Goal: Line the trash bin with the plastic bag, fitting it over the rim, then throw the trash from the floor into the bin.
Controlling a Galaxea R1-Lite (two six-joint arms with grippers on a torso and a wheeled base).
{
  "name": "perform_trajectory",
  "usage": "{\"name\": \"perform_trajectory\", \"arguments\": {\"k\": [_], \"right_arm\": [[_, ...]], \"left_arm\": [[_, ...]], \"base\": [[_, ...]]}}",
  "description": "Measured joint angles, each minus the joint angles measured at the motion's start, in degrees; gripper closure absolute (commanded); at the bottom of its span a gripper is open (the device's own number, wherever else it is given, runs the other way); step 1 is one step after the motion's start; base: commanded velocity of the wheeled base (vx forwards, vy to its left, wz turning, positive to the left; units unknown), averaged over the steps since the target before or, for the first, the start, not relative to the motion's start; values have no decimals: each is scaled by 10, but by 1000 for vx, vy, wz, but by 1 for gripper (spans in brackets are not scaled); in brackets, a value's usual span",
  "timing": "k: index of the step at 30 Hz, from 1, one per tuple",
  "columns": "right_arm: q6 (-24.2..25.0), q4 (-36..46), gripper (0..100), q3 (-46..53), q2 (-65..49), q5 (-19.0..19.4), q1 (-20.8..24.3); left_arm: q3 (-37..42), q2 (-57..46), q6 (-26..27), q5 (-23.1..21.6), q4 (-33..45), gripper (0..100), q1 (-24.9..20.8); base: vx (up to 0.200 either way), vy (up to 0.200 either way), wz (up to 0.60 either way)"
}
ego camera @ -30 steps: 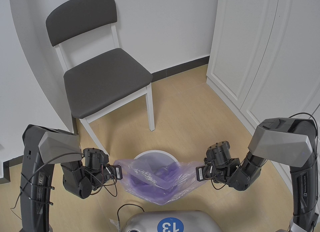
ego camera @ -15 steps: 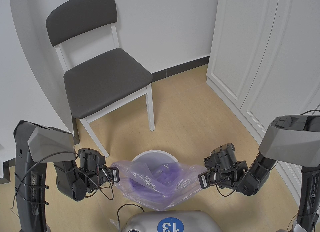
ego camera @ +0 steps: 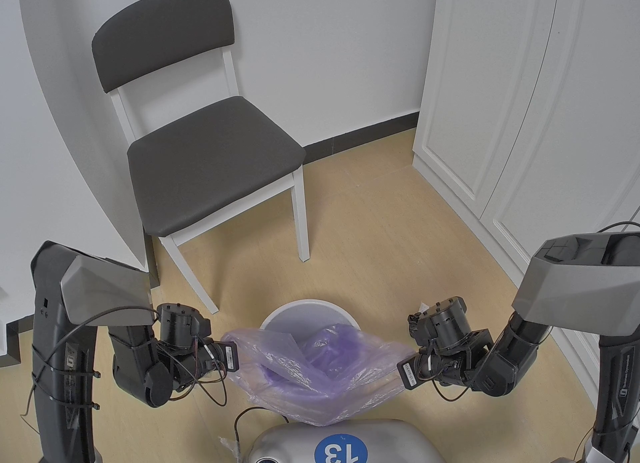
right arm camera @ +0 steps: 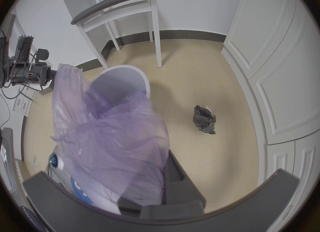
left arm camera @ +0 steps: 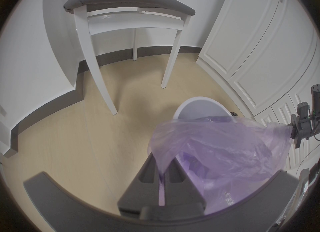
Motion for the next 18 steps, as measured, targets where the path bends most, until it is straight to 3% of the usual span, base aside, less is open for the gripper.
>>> {"name": "perform_trajectory", "arguments": {"k": [7, 18], "right_arm": [[18, -69, 100, -31, 57, -6, -9], [30, -82, 100, -65, 93, -17, -35]], "left_arm": [[-56, 39, -2, -3, -15, 100, -9], [-145, 75, -5, -1, -10, 100, -17]], "base": [[0, 0, 0], [0, 0, 0]]}}
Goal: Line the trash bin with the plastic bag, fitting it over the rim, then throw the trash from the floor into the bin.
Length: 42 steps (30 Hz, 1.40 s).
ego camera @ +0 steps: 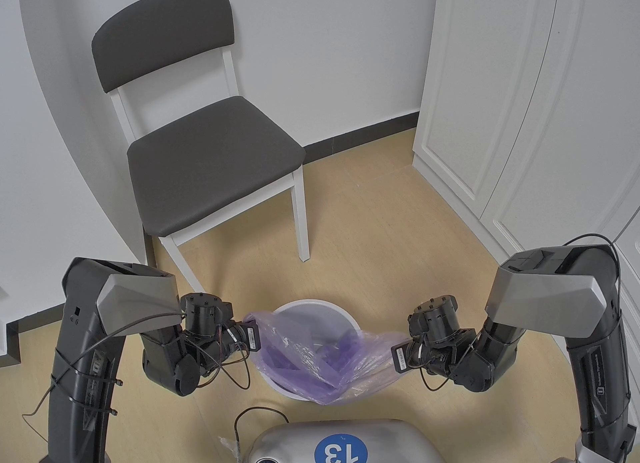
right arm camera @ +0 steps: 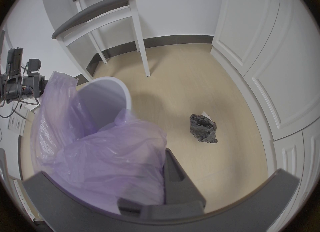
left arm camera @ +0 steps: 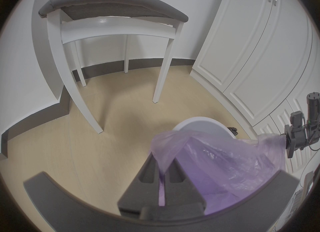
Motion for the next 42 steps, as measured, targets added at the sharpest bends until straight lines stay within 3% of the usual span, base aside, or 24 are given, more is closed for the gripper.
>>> {"name": "perform_trajectory", "arguments": {"k": [6, 18, 29, 42], "right_arm": [[-49, 11, 100, 1, 3, -31, 4], [-118, 12, 100, 54, -2, -32, 37], [-131, 13, 100, 76, -10, -33, 39], [-133, 7, 100, 80, -12, -33, 37]], "left_arm": [[-9, 5, 9, 2, 15, 100, 16], [-15, 6, 47, 3, 33, 100, 27], [-18, 4, 58, 1, 33, 100, 48], [-26, 6, 52, 0, 30, 100, 39]], "base": [[0, 0, 0], [0, 0, 0], [0, 0, 0], [0, 0, 0]]}}
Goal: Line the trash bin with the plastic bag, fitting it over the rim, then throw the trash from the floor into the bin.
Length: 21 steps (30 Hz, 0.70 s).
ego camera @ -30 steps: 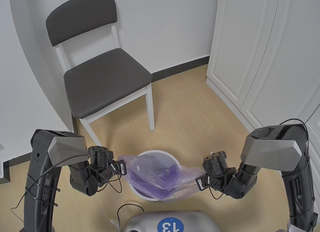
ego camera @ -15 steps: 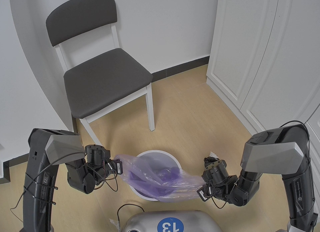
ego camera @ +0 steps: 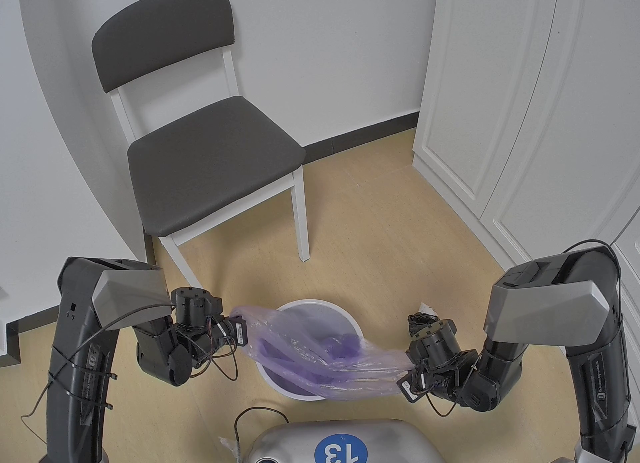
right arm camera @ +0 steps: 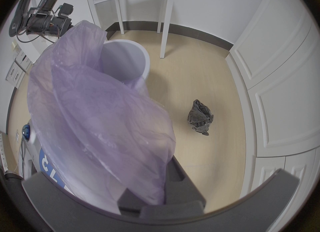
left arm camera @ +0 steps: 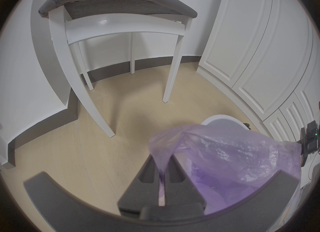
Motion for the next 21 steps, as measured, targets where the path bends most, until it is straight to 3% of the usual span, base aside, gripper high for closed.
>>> {"name": "perform_trajectory", "arguments": {"k": [5, 10, 11, 21], "right_arm": [[0, -2, 100, 0, 0, 0, 3], [0, -2, 100, 0, 0, 0, 4], [0, -2, 0, 0, 0, 0, 4], [-3, -30, 0, 16, -1, 5, 6]], "left_arm": [[0, 1, -3, -2, -5, 100, -1], [-6, 4, -41, -2, -12, 100, -4], [-9, 5, -51, -1, -17, 100, -6], [-21, 16, -51, 4, -34, 100, -20]], "base": [[0, 0, 0], [0, 0, 0], [0, 0, 0], [0, 0, 0]]}}
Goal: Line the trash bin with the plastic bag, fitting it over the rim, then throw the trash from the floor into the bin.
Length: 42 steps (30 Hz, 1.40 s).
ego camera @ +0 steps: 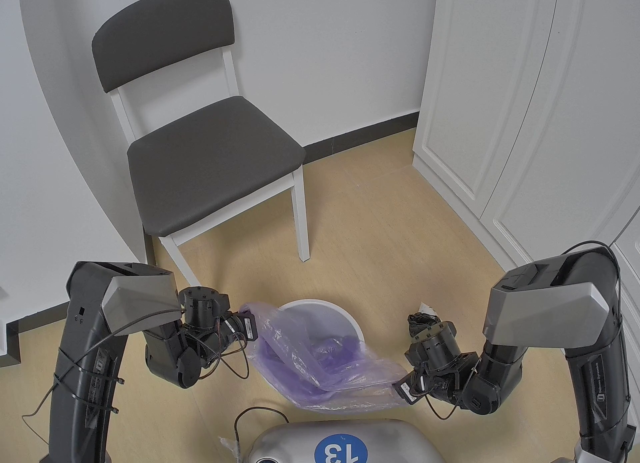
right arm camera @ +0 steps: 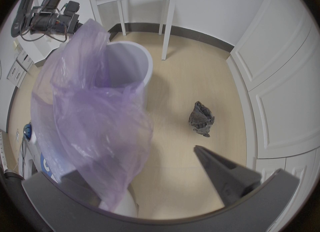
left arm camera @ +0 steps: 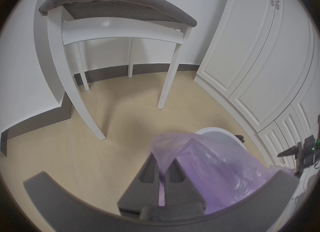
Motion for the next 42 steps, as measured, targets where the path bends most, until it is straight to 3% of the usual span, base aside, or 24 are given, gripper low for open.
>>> {"name": "perform_trajectory", "arguments": {"k": [11, 18, 27, 34, 42], "right_arm": [[-45, -8, 0, 89, -101, 101, 1], [-55, -3, 0, 109, -206, 133, 39], [-43, 104, 0, -42, -219, 134, 74], [19, 79, 0, -138, -141, 119, 128], [40, 62, 0, -219, -52, 94, 146]], "left_arm": [[0, 1, 3, 10, 1, 100, -7], [-3, 1, 22, 33, 13, 100, -11], [-8, 0, 22, 52, 28, 100, -13], [-12, -1, 16, 70, 36, 100, -14], [-23, -4, 13, 88, 86, 100, -16]], "base": [[0, 0, 0], [0, 0, 0], [0, 0, 0], [0, 0, 0], [0, 0, 0]]}}
